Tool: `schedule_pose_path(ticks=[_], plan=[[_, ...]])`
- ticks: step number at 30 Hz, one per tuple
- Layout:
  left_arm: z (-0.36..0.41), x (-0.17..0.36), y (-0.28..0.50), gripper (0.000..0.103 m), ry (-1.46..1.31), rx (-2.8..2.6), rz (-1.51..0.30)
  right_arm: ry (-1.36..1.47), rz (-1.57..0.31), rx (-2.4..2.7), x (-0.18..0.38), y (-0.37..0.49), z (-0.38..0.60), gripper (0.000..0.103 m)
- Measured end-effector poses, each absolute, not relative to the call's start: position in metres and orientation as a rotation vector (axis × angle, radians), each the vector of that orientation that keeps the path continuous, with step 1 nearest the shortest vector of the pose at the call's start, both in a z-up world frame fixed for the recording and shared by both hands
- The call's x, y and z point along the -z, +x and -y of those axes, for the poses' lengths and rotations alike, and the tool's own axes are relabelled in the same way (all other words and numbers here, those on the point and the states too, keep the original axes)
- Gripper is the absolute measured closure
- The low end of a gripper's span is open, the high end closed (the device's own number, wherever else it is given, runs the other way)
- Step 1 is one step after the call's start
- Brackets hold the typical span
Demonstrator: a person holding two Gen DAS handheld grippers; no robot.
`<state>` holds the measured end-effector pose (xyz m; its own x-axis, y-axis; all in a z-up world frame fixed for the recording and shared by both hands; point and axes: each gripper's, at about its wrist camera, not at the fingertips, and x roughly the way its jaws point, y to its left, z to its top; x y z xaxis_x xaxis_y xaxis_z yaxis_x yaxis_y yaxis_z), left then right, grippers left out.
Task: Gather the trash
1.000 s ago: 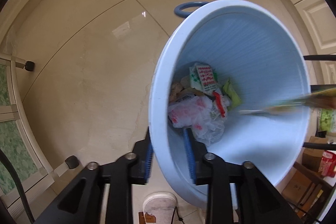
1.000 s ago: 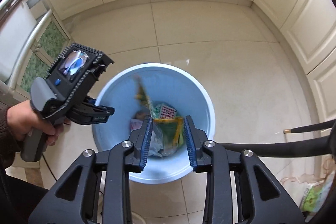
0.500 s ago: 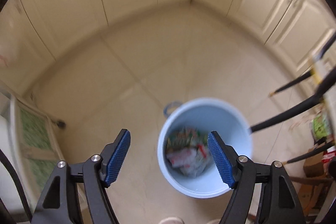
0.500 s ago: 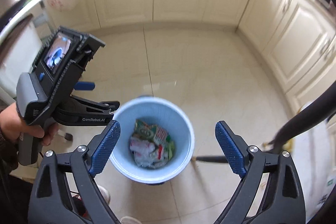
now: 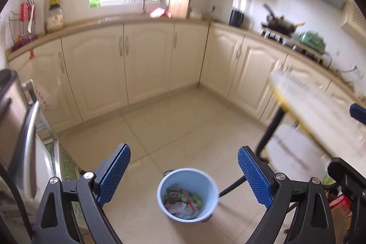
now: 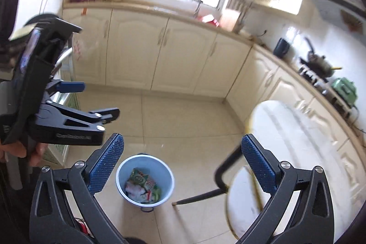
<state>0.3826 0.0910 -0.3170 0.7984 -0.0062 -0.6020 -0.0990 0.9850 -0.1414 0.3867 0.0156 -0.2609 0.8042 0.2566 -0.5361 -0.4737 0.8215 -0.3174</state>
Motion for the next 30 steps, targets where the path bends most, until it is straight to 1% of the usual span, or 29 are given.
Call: schedule_pose_path(ticks=[1,2,3,5,7,8,10,16,20,26,30], plan=[[-0.096,0.291,0.371,0.009,-0.172,-0.045,-0.62,-0.452,-0.483,-0.397,0.251,0.379,-0.01,0.0],[-0.113,0.25,0.358,0.008,-0.169,-0.039,-0.597,-0.439,-0.465,-0.379,0.238,0.369,-0.001,0.0],[-0.099,0.238,0.344,0.007,-0.16,-0.04,-0.572,-0.426,-0.449,-0.367,0.225,0.36,0.006,0.0],[-0.114,0.193,0.301,0.004,-0.138,-0.033,-0.518,-0.389,-0.412,-0.356,0.202,0.341,0.023,0.0],[-0.094,0.163,0.271,0.001,-0.112,-0.029,-0.472,-0.35,-0.379,-0.326,0.178,0.321,0.043,0.0],[-0.093,0.143,0.249,0.001,-0.105,-0.028,-0.454,-0.327,-0.363,-0.315,0.166,0.314,0.052,0.0],[-0.083,0.119,0.208,0.001,-0.088,-0.032,-0.409,-0.274,-0.322,-0.296,0.138,0.293,0.072,0.0],[-0.036,0.09,0.124,0.001,-0.028,-0.026,-0.311,-0.17,-0.216,-0.253,0.071,0.247,0.114,0.0],[-0.024,0.073,0.071,0.001,-0.016,0.003,-0.272,-0.143,-0.162,-0.215,0.045,0.22,0.129,0.0],[-0.031,0.078,0.016,0.001,-0.033,0.004,-0.235,-0.115,-0.143,-0.179,0.028,0.198,0.138,0.0],[-0.028,0.099,0.01,0.001,-0.03,-0.004,-0.196,-0.086,-0.13,-0.152,0.023,0.19,0.144,0.0]])
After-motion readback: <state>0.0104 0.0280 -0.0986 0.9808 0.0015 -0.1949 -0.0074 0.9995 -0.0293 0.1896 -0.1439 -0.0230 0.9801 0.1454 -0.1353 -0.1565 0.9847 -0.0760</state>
